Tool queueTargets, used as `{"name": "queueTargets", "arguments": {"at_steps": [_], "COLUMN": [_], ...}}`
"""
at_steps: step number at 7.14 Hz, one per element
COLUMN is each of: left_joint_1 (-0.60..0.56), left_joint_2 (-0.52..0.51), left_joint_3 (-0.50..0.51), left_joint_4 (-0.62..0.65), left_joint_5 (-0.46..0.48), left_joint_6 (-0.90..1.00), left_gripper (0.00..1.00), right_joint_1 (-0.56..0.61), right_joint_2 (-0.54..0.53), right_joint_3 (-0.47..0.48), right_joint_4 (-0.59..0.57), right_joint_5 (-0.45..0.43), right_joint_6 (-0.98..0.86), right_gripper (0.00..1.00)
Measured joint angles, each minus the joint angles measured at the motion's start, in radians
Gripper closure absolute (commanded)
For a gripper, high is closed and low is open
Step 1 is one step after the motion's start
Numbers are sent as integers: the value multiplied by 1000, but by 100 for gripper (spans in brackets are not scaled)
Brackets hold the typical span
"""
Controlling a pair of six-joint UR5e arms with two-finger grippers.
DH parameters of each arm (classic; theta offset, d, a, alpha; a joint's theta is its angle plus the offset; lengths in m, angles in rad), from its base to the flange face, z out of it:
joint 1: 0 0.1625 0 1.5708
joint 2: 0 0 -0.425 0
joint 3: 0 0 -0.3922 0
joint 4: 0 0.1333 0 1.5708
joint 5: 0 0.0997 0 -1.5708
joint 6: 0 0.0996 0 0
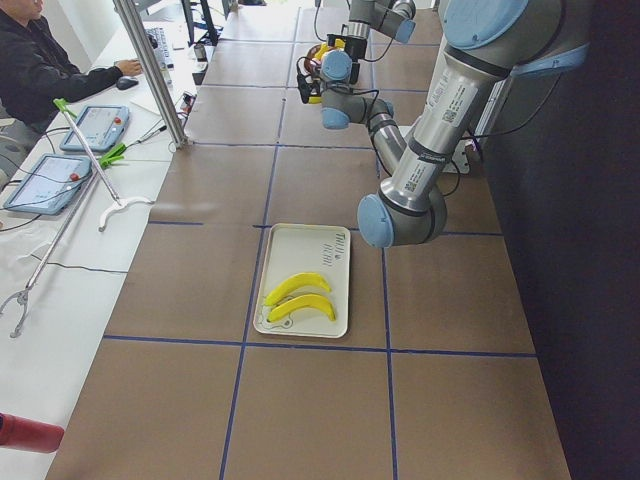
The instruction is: Transfer all bananas from basket to plate
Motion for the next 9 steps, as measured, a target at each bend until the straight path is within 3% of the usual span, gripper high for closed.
{"name": "queueTargets", "arguments": {"at_steps": [2, 4, 6, 9], "left_joint_1": [-38, -114, -231, -352], "left_joint_2": [15, 96, 233, 476], "left_joint_3": [7, 15, 10, 19], "left_joint_4": [9, 63, 186, 282], "left_joint_5": [-18, -92, -167, -164], "left_joint_6": [4, 44, 266, 628], "left_gripper": [100, 100, 100, 100], "right_joint_1": [5, 26, 94, 205], "right_joint_2": [-3, -3, -16, -63], "right_joint_3": [21, 84, 121, 128], "right_joint_4": [-14, -125, -227, -315], "right_joint_5": [4, 9, 29, 82], "right_joint_6": [2, 1, -8, -107], "right_gripper": [0, 0, 0, 0]}}
